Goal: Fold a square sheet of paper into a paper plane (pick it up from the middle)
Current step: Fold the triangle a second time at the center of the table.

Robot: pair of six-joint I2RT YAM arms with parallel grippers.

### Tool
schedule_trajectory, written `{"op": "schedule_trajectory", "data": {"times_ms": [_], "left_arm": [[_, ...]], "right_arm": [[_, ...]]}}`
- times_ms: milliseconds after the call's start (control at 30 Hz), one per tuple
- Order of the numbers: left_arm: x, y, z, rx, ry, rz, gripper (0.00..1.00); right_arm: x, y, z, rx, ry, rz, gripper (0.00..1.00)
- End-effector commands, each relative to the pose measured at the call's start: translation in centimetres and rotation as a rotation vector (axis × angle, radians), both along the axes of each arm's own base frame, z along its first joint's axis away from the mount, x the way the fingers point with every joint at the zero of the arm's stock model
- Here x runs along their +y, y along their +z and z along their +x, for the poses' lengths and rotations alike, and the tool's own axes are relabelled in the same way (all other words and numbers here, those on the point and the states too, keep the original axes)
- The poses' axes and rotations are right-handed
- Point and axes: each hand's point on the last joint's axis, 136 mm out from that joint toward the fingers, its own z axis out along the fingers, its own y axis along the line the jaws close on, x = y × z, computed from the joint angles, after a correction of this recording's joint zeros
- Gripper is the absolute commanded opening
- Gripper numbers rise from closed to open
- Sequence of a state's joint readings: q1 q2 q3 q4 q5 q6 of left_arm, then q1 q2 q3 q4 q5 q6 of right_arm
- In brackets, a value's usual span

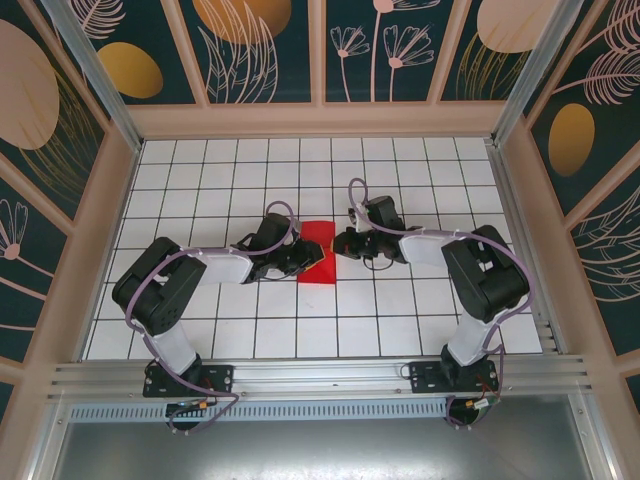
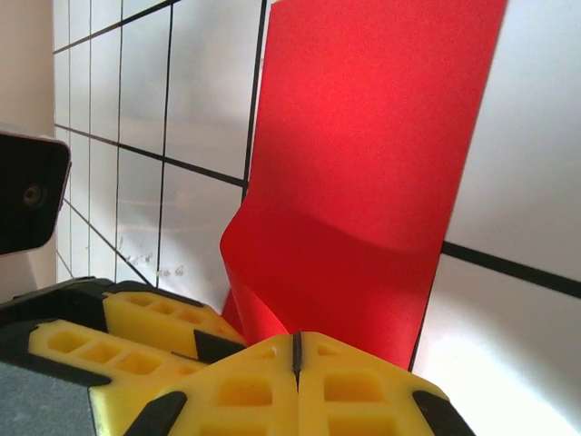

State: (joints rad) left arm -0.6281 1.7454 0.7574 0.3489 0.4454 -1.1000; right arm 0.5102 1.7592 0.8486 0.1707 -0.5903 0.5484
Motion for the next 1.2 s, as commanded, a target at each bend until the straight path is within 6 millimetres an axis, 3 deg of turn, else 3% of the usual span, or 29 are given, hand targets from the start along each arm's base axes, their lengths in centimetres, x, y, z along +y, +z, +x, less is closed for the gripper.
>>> {"op": "schedule_trajectory", "data": {"times_ms": [0,333,600,1167], "left_arm": [[-0.1,0.9,0.4,-0.05,-0.02,-0.024,0.26],[-0.6,1.3,0.9,-0.065,-0.034,-0.026,0.24],[-0.6,1.8,0.9,-0.08,-0.045,-0.023,0.24],[-1.2,-0.2,0.9,-0.039,-0.075,-0.008,0.23]], "right_arm": [[-0.3,-0.7,1.0,-0.034,0.004,-0.049,0.03],[0.0,-1.6,1.0,-0.01,0.031,-0.052,0.02],[-0.2,-2.4,-0.2,0.027,0.048,-0.065,0.02],[-0.2,-3.6,0.4,0.05,0.034,-0.104,0.02]]}}
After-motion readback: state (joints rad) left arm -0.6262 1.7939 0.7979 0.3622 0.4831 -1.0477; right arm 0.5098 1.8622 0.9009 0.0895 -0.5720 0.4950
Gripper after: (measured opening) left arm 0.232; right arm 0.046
